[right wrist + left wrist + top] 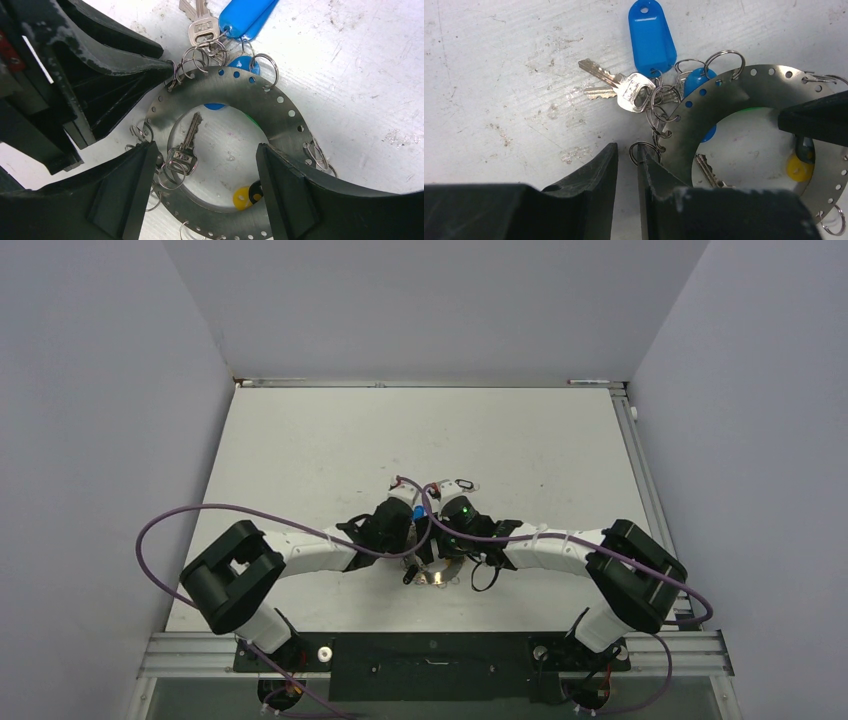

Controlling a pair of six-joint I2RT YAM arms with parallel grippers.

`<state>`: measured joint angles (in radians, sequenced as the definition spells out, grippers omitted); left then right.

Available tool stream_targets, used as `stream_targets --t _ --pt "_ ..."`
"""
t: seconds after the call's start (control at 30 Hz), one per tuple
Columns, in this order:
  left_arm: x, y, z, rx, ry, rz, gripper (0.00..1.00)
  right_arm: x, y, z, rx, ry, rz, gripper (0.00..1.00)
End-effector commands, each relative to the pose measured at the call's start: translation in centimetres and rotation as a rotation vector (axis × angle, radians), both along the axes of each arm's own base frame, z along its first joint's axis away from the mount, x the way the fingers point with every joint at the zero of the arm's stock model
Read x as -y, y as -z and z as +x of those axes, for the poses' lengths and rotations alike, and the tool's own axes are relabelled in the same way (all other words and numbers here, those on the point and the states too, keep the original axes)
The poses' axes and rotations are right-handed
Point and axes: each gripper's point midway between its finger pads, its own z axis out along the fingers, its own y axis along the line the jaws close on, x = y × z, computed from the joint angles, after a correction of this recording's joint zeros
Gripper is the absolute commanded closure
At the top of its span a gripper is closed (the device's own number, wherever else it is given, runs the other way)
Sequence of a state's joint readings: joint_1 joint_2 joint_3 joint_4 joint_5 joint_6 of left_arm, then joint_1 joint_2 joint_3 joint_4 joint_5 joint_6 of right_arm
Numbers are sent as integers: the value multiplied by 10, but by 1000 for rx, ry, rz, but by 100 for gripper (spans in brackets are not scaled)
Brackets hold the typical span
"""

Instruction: Put the keys on the keyring

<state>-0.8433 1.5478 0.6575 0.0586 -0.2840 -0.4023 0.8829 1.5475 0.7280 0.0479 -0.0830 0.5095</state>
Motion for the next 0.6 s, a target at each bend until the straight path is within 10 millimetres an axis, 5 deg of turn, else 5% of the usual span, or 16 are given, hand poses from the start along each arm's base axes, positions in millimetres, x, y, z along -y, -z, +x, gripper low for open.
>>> stream_targets --t 0.0,0.4,0.57 --pt "-12 26 -18 -89 -1 117 84 3 -13 8 46 21 20 26" --pt "-7 33 -21 -82 -17 109 100 7 -14 8 48 29 19 26" --pt "-2 11 -14 -8 -29 53 100 7 -24 11 77 32 38 26"
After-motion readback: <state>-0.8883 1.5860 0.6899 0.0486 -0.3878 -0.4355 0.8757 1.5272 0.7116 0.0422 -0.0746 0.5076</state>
